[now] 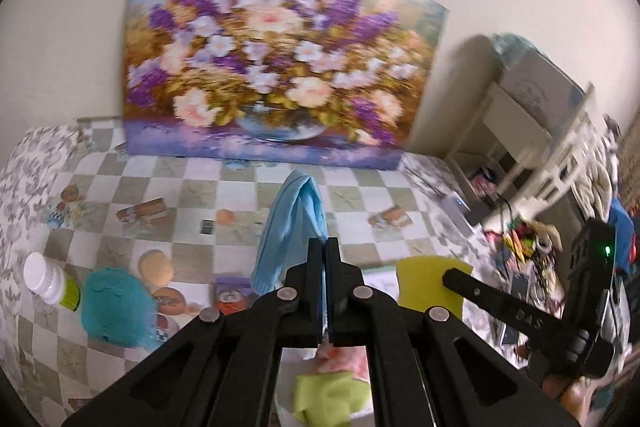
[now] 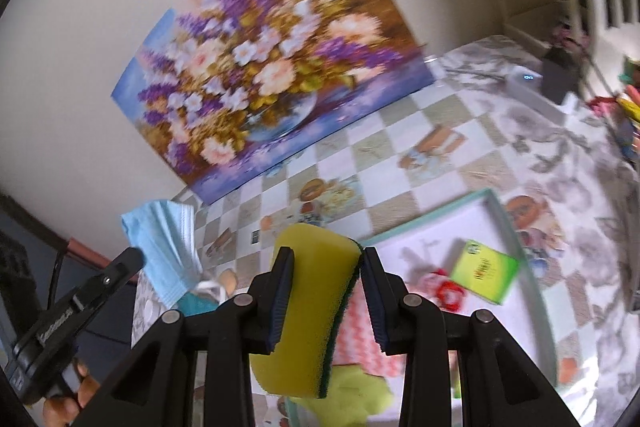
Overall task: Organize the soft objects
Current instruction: 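Carry the mask with the left tool while the right tool carries the sponge over the tray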
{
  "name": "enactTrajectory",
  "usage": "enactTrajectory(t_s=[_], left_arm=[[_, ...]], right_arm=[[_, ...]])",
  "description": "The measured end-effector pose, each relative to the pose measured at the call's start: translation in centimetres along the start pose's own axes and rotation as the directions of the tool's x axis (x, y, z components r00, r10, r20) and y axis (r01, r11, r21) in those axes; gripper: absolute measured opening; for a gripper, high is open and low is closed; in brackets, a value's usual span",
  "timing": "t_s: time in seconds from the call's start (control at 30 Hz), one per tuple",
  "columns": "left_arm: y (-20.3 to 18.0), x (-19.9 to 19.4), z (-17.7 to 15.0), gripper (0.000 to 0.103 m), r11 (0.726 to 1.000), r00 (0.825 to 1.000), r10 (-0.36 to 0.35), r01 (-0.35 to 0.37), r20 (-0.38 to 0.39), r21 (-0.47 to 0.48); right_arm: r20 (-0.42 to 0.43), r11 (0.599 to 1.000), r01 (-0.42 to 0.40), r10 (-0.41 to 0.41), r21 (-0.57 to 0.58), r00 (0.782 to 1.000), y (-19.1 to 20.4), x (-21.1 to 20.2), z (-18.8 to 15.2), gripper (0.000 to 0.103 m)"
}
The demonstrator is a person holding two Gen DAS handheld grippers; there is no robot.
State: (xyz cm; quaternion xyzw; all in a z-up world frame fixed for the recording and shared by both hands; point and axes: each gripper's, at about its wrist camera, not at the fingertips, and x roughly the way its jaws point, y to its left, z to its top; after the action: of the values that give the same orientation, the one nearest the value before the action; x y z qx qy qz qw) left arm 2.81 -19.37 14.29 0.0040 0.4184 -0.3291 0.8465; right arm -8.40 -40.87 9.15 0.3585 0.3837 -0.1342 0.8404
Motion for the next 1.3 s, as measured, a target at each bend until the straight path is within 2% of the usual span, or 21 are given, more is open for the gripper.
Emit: enactTrajectory(t_s=[0.3, 0.5, 0.7, 0.97, 1.13, 1.3], left_arm=[[-5.3, 2.1, -2.6, 0.001, 0.991, 0.991, -0.095, 0.104, -0.095, 0.089], [-7.2, 4.2, -3.8, 0.001, 0.976, 0.968, -0.181, 0.199, -0.176, 0.087], [-8.0, 6.9, -5.5, 0.001, 0.967, 0.941, -0.213, 0.241, -0.264, 0.079], [-4.4, 11.7, -7.3, 0.001, 0.99, 0.92, -0.133, 0.14, -0.369, -0.008], [-2.8, 13.0, -7.8, 0.001, 0.998, 0.92, -0.059, 0.057, -0.388, -0.015], [-1.6, 13.7, -8.1, 0.001, 1.0, 0.916, -0.011, 0.004, -0.401, -0.017]], right_arm=[[0.017, 0.988, 0.124, -0.126, 0.09, 0.992, -5.6, -2.0, 0.0, 0.036], [0.0, 0.977, 0.166, -0.167, 0.132, 0.986, -8.1, -1.6, 0.1, 0.037], [-0.04, 0.971, 0.186, -0.182, 0.151, 0.982, -9.4, 0.1, -0.2, 0.037], [-0.11, 0.965, 0.225, -0.211, 0.136, 0.971, -10.1, 2.7, -0.9, 0.037], [-0.135, 0.962, 0.24, -0.223, 0.129, 0.965, -10.4, 3.8, -1.2, 0.037], [-0.143, 0.963, 0.234, -0.215, 0.133, 0.966, -10.4, 4.3, -1.3, 0.037]])
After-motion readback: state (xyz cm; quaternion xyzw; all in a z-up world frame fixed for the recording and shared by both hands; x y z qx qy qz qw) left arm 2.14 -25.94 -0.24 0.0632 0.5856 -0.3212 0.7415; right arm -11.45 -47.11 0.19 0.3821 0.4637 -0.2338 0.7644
